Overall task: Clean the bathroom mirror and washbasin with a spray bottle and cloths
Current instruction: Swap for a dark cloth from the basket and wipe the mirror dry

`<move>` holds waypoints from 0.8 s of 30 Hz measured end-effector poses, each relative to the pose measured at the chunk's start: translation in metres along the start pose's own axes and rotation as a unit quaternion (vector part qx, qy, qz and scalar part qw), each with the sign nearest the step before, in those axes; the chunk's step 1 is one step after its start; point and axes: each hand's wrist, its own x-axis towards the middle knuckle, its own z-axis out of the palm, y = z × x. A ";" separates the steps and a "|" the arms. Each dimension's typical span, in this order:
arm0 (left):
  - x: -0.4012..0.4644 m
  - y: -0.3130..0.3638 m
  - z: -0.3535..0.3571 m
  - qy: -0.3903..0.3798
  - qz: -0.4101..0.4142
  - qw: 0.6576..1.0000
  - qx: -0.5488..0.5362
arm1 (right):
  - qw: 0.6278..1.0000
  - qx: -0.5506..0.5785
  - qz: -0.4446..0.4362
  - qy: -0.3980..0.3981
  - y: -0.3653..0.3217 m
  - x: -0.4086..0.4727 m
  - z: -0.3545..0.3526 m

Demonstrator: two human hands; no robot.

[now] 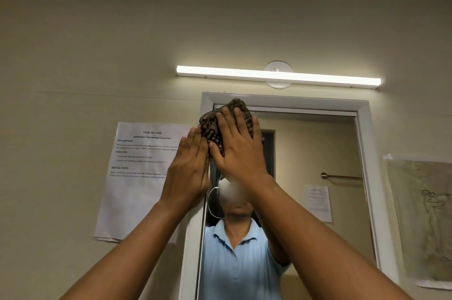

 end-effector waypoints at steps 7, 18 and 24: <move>-0.005 -0.001 0.003 0.008 -0.010 1.000 -0.006 | 0.999 -0.018 -0.026 -0.005 0.000 -0.006 0.002; -0.035 0.004 -0.001 -0.043 -0.009 0.998 0.048 | 0.991 -0.048 -0.122 -0.032 0.034 -0.077 -0.007; -0.037 0.008 0.000 -0.052 -0.005 0.997 0.062 | 0.998 -0.050 -0.016 -0.040 0.090 -0.073 -0.030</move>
